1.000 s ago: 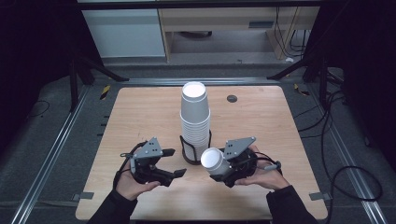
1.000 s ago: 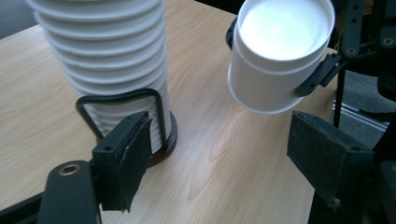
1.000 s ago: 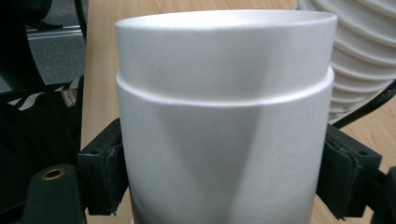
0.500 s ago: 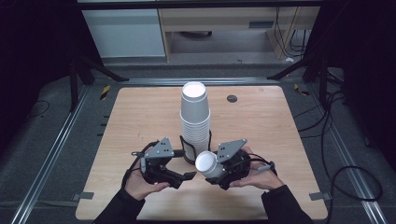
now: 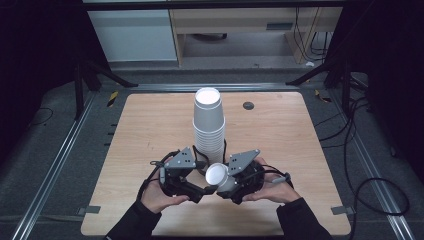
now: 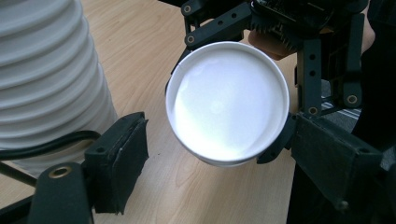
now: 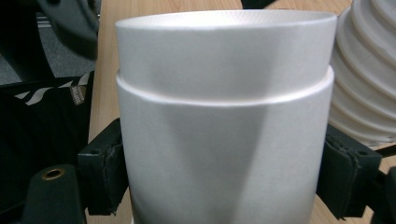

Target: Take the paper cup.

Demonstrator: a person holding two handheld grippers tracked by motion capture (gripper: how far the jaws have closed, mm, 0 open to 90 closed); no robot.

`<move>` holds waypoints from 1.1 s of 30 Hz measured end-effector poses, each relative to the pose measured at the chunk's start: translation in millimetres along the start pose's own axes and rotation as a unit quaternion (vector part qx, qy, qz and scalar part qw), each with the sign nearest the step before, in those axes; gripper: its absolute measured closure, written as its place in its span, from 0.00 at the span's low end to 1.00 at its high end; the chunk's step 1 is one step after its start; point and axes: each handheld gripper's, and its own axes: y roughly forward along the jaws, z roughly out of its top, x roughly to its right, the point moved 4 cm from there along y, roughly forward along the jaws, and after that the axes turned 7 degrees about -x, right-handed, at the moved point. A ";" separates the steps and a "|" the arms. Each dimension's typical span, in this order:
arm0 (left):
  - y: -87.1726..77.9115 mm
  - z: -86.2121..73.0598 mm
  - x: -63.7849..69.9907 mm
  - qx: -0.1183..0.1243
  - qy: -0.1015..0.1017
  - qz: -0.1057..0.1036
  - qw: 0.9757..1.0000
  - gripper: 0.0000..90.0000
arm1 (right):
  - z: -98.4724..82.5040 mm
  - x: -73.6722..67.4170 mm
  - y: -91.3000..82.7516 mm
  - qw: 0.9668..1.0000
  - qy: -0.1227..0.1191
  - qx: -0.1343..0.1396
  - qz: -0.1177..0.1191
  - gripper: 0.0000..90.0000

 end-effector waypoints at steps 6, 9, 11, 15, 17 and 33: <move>6.5 2.2 1.1 -0.005 0.001 -0.006 1.000 0.20 | 1.4 -1.1 1.9 1.000 -0.001 -0.001 0.001 0.20; 11.5 4.0 2.1 -0.008 0.002 -0.010 1.000 0.20 | 2.6 -1.3 2.3 1.000 -0.004 0.003 0.001 0.20; 13.1 4.8 2.8 -0.009 0.002 -0.013 1.000 0.20 | 3.0 -2.0 2.6 1.000 -0.004 0.004 0.003 0.20; 16.8 5.6 3.3 -0.013 0.002 -0.015 1.000 0.20 | 3.4 -2.7 3.1 1.000 -0.002 0.002 0.004 0.20; 17.8 5.9 3.0 -0.013 0.000 -0.016 1.000 0.20 | 3.7 -3.0 3.5 1.000 -0.003 0.002 0.004 0.20; 21.2 7.0 1.8 -0.016 -0.007 -0.018 1.000 0.24 | 5.3 -3.6 5.1 1.000 -0.005 0.002 0.005 0.20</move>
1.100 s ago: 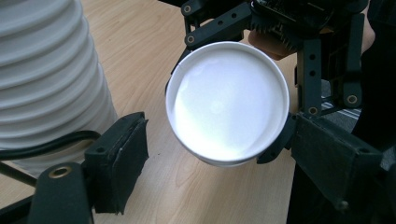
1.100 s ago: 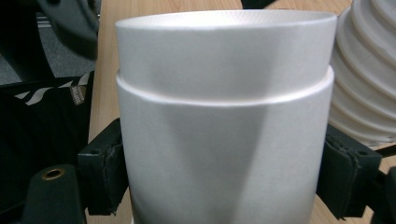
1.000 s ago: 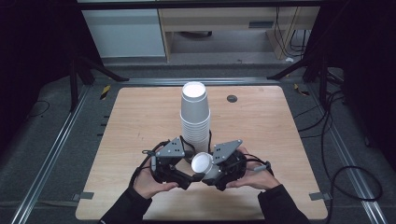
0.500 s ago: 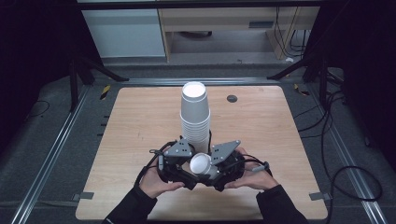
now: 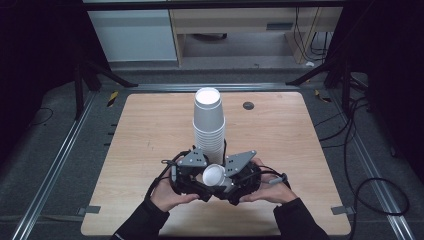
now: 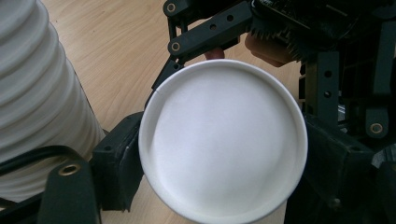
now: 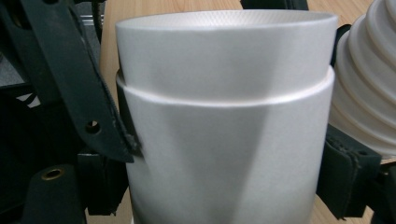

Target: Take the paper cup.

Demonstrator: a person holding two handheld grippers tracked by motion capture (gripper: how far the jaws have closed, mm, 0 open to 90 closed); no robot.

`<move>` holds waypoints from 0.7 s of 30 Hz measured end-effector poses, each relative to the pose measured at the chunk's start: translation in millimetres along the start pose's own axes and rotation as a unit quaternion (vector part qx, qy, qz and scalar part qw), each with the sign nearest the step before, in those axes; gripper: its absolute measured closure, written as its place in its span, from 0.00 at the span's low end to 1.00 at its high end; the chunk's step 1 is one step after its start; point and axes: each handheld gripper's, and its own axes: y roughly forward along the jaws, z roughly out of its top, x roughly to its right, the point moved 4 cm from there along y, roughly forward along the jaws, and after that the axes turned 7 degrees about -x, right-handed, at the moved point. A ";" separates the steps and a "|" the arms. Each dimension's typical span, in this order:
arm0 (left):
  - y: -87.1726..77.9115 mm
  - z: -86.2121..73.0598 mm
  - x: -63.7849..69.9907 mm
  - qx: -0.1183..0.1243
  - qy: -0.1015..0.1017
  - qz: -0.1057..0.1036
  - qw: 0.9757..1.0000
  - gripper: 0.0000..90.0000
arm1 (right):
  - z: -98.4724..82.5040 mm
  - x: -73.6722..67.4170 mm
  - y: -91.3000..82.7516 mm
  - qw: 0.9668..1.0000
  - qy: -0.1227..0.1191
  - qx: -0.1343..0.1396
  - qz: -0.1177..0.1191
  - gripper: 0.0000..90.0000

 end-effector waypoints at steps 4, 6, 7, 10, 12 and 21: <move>-0.7 0.5 0.1 0.003 -0.002 0.000 1.000 0.24 | 0.2 0.2 -0.6 1.000 0.000 0.002 0.000 0.20; -0.8 0.8 0.2 0.003 -0.004 0.000 1.000 0.25 | 0.1 0.1 -1.0 1.000 0.001 0.002 -0.001 0.20; -0.8 0.8 0.3 0.003 -0.004 0.001 1.000 0.25 | 0.0 0.2 -1.0 1.000 0.001 0.002 0.000 0.20; -0.8 0.8 0.5 0.001 -0.005 0.002 1.000 0.25 | 0.0 0.3 -0.5 1.000 -0.002 0.002 0.000 0.19; -1.1 1.0 0.5 0.001 -0.004 0.003 1.000 0.25 | 0.2 0.4 -0.2 1.000 -0.001 0.002 0.000 0.19; -2.8 1.2 1.8 0.001 -0.001 0.003 1.000 0.26 | 1.1 1.0 1.5 1.000 0.003 0.003 0.002 0.14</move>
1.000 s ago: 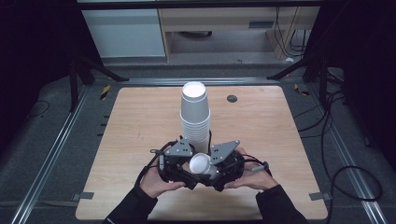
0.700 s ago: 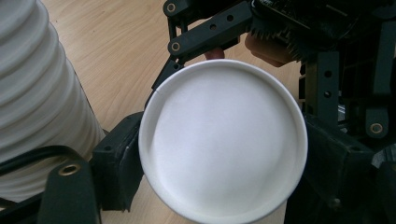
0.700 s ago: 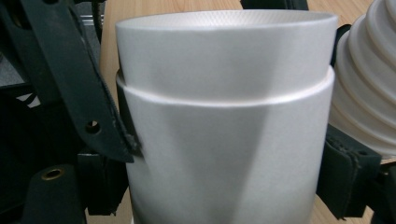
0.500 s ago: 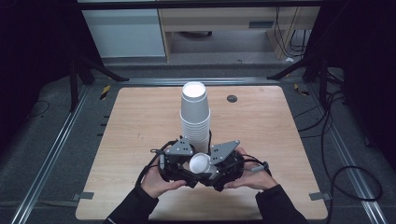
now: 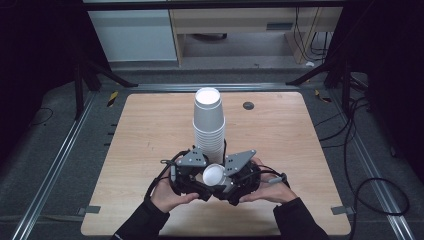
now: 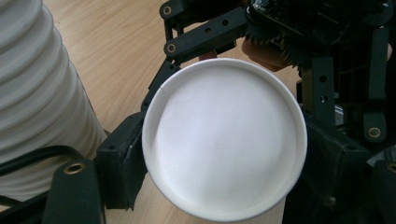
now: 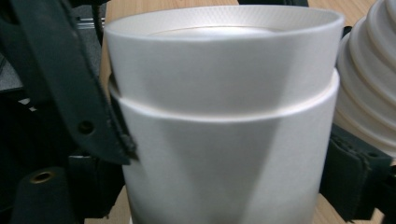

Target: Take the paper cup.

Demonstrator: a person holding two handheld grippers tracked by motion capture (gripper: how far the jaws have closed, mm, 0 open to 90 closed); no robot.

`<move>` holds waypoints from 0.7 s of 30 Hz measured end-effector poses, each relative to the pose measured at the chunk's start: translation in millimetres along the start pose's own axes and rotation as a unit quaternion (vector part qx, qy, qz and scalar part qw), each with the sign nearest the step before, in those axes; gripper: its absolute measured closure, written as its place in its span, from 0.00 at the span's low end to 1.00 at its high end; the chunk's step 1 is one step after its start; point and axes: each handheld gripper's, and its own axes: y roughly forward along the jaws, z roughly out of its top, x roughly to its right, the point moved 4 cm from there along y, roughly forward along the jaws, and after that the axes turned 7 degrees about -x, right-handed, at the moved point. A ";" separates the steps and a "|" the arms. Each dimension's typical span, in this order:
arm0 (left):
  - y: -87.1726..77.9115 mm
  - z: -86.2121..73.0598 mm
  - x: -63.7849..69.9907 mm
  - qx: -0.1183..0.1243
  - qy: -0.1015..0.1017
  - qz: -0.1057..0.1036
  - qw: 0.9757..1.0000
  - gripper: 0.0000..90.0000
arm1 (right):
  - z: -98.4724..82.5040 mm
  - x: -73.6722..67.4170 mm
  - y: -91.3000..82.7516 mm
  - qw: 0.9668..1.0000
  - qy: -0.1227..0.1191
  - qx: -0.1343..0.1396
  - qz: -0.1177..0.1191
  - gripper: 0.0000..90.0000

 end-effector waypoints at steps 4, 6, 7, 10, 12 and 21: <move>-0.5 0.0 0.3 0.001 0.001 0.003 1.000 0.26 | 0.1 0.1 0.2 1.000 0.005 0.000 -0.002 0.13; -0.9 -0.3 0.0 -0.002 0.003 0.008 1.000 0.26 | 0.1 0.2 -0.4 1.000 0.007 -0.001 -0.003 0.11; -1.3 -0.5 -0.4 -0.005 0.005 0.008 1.000 0.26 | 0.1 0.2 -0.4 1.000 0.007 -0.001 -0.003 0.11; -2.8 -1.2 -1.3 -0.006 0.004 0.013 1.000 0.26 | -1.5 1.0 -2.6 1.000 0.013 -0.003 -0.004 0.08; -4.4 -1.8 -2.7 -0.007 0.004 0.018 1.000 0.26 | -2.1 1.3 -3.5 1.000 0.014 -0.002 -0.003 0.08; -16.0 -8.6 -11.3 -0.005 -0.003 0.029 1.000 0.26 | -8.8 5.2 -20.2 0.999 0.031 0.012 -0.018 0.06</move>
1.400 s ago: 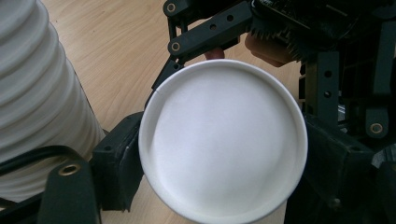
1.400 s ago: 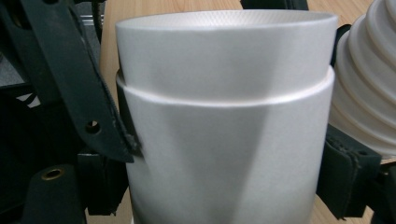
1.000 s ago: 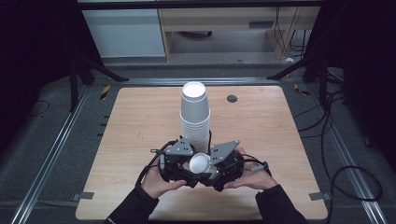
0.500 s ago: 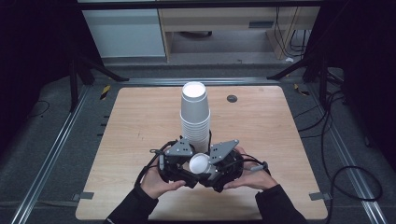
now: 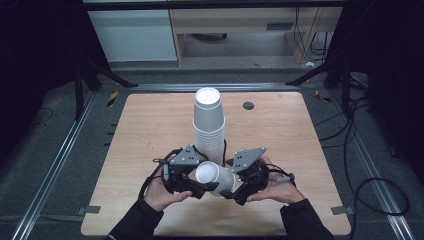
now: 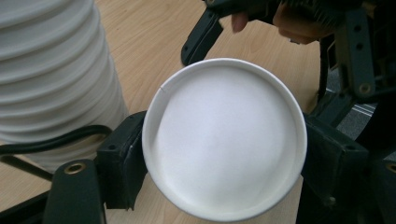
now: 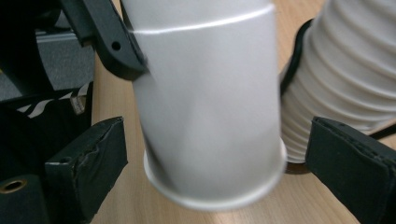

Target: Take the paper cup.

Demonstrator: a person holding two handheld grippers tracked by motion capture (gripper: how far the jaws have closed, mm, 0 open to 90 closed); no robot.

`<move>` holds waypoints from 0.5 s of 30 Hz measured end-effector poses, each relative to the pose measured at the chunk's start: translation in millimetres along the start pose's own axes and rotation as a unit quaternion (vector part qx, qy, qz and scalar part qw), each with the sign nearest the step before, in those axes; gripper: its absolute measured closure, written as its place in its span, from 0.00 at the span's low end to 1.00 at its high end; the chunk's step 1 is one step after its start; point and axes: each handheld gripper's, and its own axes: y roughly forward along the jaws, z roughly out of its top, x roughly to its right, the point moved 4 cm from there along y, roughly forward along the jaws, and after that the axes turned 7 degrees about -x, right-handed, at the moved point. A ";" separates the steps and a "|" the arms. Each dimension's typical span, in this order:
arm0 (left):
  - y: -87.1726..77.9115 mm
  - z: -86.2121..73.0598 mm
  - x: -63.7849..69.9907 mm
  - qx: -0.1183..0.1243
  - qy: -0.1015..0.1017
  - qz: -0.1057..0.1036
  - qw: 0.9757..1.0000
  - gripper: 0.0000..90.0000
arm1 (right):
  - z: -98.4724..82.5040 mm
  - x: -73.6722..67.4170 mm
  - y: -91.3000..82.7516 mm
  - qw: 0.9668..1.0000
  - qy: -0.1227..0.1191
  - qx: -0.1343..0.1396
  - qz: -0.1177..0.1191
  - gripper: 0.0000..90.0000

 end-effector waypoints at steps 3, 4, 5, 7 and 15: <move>-2.4 -2.6 -2.5 0.003 -0.005 0.002 1.000 0.26 | -3.5 4.5 -10.0 1.000 0.012 0.013 -0.011 0.07; -2.8 -3.5 -3.2 0.004 -0.006 0.002 1.000 0.26 | -3.5 4.5 -10.0 1.000 0.012 0.013 -0.011 0.07; -3.2 -4.4 -3.9 0.003 -0.006 0.003 1.000 0.26 | -5.4 6.3 -14.1 1.000 0.016 0.017 -0.016 0.07; -3.9 -5.7 -5.0 0.005 -0.009 0.004 1.000 0.26 | -6.6 7.1 -15.9 0.999 0.019 0.019 -0.019 0.07; -9.7 -11.5 -8.3 0.024 -0.017 0.005 1.000 0.26 | -16.6 11.0 -25.9 0.998 0.040 0.035 -0.026 0.07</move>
